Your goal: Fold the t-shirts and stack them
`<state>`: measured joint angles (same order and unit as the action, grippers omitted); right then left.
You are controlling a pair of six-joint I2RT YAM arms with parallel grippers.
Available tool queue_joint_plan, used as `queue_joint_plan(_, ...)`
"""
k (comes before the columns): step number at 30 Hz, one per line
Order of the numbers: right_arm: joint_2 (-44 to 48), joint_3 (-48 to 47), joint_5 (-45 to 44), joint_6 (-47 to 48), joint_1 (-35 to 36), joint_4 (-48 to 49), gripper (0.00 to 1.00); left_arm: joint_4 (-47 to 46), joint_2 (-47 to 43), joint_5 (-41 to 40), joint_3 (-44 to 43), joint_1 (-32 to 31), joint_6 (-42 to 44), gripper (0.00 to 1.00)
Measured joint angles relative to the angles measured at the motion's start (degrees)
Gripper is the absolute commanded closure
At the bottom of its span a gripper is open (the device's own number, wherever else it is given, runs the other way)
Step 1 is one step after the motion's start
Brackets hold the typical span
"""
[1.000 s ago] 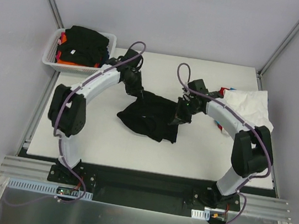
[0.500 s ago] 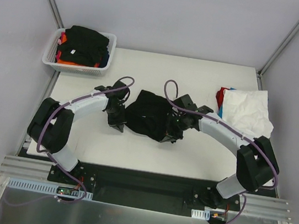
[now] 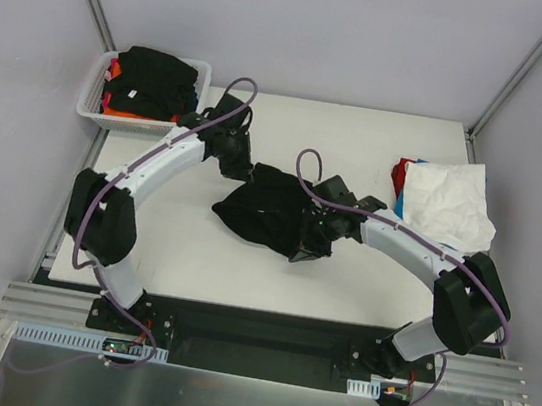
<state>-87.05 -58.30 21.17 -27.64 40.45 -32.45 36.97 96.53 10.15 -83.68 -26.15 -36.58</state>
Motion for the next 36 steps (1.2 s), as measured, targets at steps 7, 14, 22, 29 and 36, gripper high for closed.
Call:
queue_joint_plan(7, 0.00, -0.37, -0.87, 0.24, 0.07, -1.20, 0.99, 0.52, 12.22, -0.20, -0.20, 0.00, 0.83, 1.00)
queue_joint_plan(14, 0.00, -0.24, -1.09, 0.22, 0.07, -1.27, 0.99, 0.66, 9.35, -0.24, 5.86, 0.00, 2.62, 1.00)
queue_joint_plan(22, -1.38, -0.92, -1.05, 0.24, 0.07, -1.16, 0.99, 0.68, -0.15, -0.24, 19.58, 0.00, 3.13, 1.00)
queue_joint_plan(29, -3.17, -1.60, -0.98, 0.26, 0.07, -0.57, 0.99, 0.63, -7.32, -0.22, 29.05, 0.00, 3.04, 1.00)
queue_joint_plan(36, -3.32, -1.60, -1.01, 0.26, 0.07, -0.35, 0.90, 3.17, -10.40, -0.31, 25.42, 0.00, 3.37, 1.00)
